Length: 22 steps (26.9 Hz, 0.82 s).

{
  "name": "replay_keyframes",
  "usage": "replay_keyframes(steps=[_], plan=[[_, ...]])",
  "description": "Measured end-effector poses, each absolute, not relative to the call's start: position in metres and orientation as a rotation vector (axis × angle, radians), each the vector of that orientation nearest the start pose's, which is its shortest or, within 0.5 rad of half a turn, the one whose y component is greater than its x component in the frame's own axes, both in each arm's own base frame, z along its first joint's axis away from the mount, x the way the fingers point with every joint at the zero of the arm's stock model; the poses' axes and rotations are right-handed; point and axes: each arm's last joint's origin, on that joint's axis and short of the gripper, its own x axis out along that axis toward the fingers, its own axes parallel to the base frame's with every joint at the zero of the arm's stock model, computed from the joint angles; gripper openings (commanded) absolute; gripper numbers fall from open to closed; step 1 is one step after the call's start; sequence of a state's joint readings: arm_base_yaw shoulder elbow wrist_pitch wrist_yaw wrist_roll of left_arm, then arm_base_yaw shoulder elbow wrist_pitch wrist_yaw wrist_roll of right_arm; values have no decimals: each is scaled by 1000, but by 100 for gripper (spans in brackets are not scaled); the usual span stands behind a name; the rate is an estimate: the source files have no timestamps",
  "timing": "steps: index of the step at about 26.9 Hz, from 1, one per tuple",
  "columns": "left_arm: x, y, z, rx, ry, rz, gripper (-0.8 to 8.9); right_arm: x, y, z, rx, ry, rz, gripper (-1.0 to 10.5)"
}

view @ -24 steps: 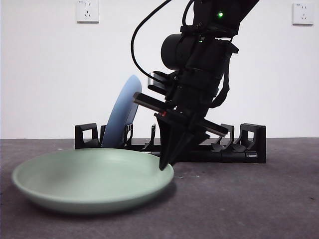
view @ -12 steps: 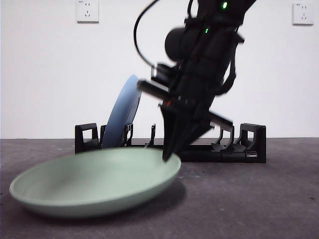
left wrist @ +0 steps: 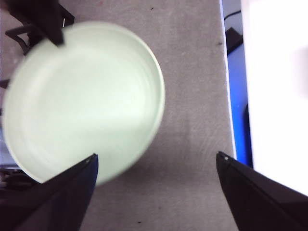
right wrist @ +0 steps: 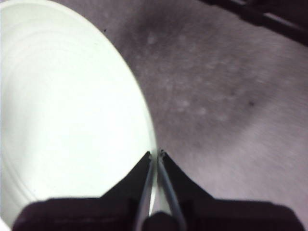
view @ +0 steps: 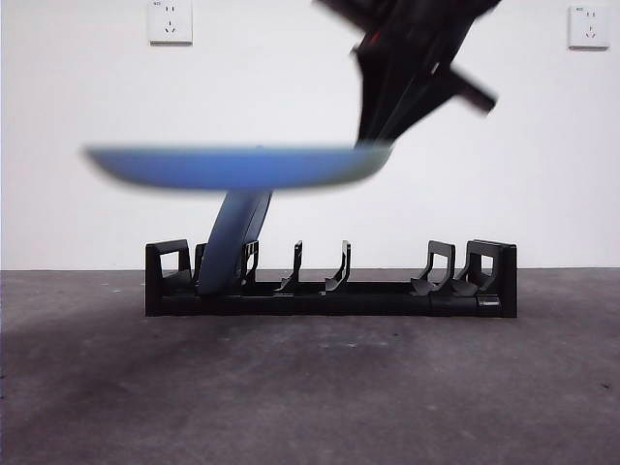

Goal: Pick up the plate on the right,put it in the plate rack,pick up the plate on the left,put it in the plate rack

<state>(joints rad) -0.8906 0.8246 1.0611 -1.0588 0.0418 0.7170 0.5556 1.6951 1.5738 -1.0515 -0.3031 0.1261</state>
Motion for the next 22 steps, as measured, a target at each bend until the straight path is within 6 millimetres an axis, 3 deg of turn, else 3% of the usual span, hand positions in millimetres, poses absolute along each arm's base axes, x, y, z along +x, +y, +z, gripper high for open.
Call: replay_keyframes(steps=[9, 14, 22], plan=[[80, -113, 350, 1121, 262, -1066, 416, 273, 162, 368, -61, 1255, 660, -13], [83, -120, 354, 1204, 167, -1022, 416, 270, 163, 383, -9, 1233, 738, -13], [91, -138, 346, 1337, 166, -1002, 408, 266, 167, 392, 48, 1223, 804, -13]])
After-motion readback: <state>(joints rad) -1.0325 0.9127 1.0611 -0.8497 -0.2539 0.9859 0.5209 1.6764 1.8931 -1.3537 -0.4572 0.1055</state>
